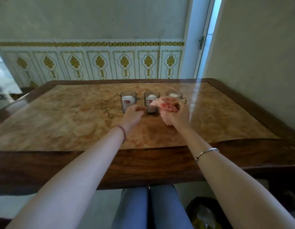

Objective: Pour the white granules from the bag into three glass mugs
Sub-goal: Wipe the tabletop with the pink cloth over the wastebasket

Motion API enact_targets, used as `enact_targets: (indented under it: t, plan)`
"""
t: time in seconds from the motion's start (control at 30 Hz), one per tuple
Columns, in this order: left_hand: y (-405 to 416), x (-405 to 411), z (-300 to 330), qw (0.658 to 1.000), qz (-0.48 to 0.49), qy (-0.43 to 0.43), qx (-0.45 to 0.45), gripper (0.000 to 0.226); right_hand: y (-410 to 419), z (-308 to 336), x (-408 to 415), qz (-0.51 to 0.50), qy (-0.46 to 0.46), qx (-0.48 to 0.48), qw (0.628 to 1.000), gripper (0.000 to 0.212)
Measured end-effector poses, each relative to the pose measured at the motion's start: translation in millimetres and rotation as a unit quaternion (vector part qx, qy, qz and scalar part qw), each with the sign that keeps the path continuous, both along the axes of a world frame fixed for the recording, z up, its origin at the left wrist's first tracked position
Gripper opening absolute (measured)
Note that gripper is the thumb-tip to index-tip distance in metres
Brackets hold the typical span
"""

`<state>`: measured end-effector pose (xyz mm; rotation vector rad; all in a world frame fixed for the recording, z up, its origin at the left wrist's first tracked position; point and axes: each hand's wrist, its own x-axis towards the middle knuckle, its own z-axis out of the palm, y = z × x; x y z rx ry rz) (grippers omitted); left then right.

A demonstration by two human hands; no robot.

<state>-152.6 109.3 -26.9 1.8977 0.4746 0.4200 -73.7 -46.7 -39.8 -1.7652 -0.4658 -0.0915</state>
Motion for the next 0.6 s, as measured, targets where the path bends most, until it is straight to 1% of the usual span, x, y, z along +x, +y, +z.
enact_targets:
  t: [0.1,0.13,0.23,0.3,0.37,0.47,0.53,0.6]
  plan:
    - [25,-16,-8,0.999,0.039,0.008,-0.004,0.029,17,-14,-8,0.045,0.05,-0.043,0.997,0.037]
    - [34,-21,-11,0.999,0.05,0.01,-0.004,0.03,23,-16,-11,0.065,0.071,-0.05,0.994,0.036]
    - [50,-32,-19,0.997,0.075,0.021,-0.014,0.029,42,-15,-15,0.111,0.111,-0.024,0.987,0.016]
    - [57,-37,-29,0.996,0.085,0.028,-0.024,0.03,58,-14,-18,0.132,0.111,-0.055,0.984,0.017]
    - [59,-40,-36,0.996,0.089,0.024,-0.022,0.031,72,-14,-22,0.135,0.097,-0.121,0.979,0.017]
    - [63,-42,-39,0.994,0.101,-0.006,-0.045,0.034,88,-16,-25,0.147,0.082,-0.207,0.964,0.036]
    - [64,-43,-39,0.993,0.101,-0.015,-0.058,0.036,94,-15,-26,0.15,0.092,-0.235,0.956,0.039]
    - [63,-42,-40,0.994,0.098,-0.017,-0.047,0.036,95,-12,-30,0.145,0.089,-0.241,0.956,0.036]
